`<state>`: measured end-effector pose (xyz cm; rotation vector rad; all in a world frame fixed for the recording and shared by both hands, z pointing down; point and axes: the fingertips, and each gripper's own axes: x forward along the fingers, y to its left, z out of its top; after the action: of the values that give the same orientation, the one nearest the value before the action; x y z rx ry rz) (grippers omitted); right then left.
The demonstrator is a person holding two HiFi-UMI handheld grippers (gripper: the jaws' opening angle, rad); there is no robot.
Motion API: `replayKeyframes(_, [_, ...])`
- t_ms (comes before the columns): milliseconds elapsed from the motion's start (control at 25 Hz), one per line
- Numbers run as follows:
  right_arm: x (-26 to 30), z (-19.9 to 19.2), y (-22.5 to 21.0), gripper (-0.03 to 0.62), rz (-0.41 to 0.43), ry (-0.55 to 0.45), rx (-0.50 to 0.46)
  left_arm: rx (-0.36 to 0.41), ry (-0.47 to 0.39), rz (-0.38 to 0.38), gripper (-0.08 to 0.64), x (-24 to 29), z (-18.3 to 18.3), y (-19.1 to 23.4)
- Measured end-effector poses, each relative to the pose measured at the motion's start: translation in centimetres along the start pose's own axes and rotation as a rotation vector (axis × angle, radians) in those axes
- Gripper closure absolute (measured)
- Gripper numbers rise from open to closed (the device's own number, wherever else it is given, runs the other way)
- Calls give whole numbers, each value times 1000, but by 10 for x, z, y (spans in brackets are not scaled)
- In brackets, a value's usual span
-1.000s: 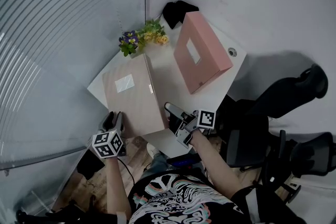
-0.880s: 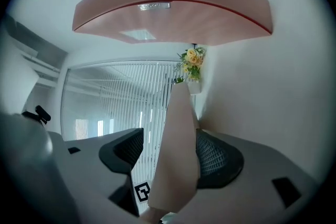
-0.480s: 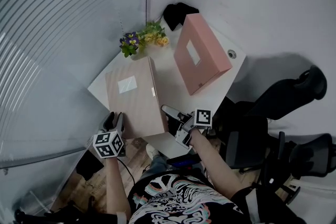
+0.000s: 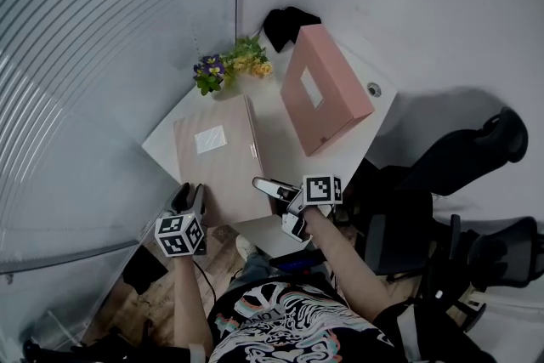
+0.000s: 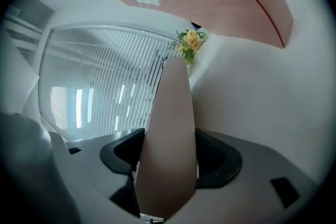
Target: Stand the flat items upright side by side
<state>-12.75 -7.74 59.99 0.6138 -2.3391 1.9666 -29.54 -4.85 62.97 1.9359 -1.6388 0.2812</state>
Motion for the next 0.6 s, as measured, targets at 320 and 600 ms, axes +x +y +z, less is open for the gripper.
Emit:
replayKeyframes(320, [1,4,1,301,-34,10,-18,-21,-3,-4,411,2,1,-2])
replayKeyframes(600, [-3,12,7,305,-60,-38,-36,-53,-2,-19,411,7,5,-4])
